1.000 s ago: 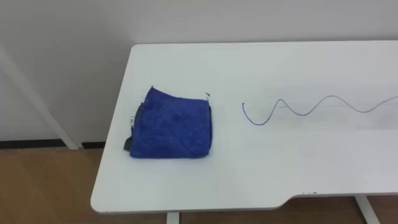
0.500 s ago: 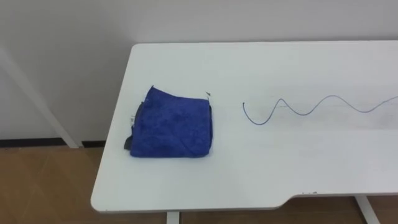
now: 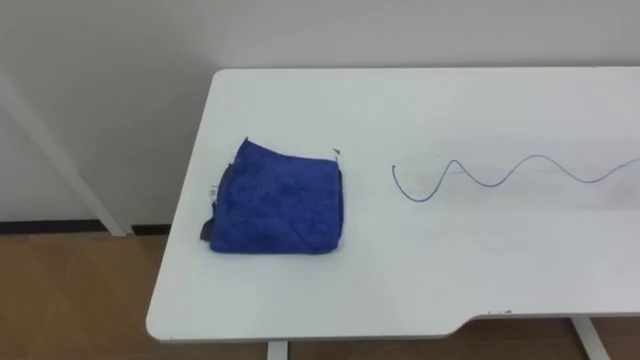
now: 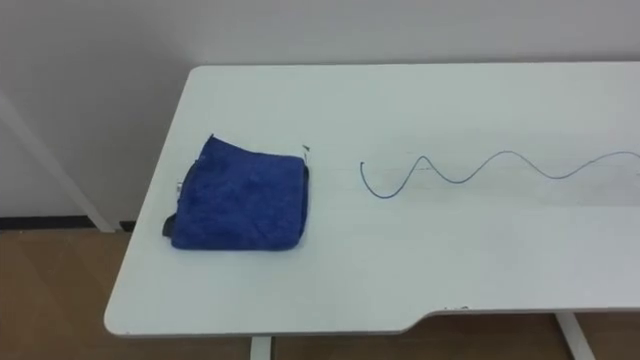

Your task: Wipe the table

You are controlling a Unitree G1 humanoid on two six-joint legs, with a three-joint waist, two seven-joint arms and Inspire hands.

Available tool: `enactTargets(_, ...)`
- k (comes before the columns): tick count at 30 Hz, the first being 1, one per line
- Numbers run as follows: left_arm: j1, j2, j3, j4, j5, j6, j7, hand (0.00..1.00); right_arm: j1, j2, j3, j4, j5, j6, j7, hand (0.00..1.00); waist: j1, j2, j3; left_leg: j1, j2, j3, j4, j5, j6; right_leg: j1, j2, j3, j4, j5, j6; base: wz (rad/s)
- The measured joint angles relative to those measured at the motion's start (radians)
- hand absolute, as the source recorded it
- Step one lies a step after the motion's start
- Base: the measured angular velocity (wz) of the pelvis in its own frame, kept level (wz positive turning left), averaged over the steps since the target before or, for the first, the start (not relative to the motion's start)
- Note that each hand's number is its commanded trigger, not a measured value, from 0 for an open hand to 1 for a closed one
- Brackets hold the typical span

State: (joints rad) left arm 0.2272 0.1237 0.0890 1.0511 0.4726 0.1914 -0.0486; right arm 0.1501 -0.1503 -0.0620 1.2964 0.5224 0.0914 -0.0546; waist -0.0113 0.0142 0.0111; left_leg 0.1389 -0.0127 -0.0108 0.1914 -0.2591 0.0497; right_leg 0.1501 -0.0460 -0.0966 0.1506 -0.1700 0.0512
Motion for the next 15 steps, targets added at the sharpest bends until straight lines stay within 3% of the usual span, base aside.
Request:
enactTargets(5, 0.017, 0.013, 0.094, -0.011, -0.012, 0.013, -0.002, 0.0, 0.009, -0.027, -0.271, 0.044, 0.237, 0.038, -0.062, 0.0, -0.072, -0.009, -0.0017, 0.011, 0.0, -0.004, -0.003, 0.0, 0.0, 0.012, 0.0, -0.003, 0.001, 0.0, 0.0, 0.01)
enactTargets(10, -0.002, 0.054, 0.186, -0.026, -0.01, 0.011, 0.0, 0.0, -0.016, -0.099, -0.571, -0.005, 0.364, 0.05, -0.228, 0.0, -0.128, -0.023, -0.0045, 0.01, -0.002, 0.005, 0.0, -0.001, 0.0, 0.005, -0.002, -0.001, 0.001, -0.001, -0.002, -0.12)
enactTargets(15, -0.028, 0.07, 0.183, -0.066, -0.027, 0.005, 0.002, 0.0, -0.033, -0.123, -0.625, -0.208, 0.354, 0.027, -0.411, 0.0, -0.124, -0.031, -0.0069, 0.001, -0.001, 0.02, 0.007, 0.0, 0.0, -0.014, -0.002, 0.006, 0.019, -0.002, -0.003, -0.07)
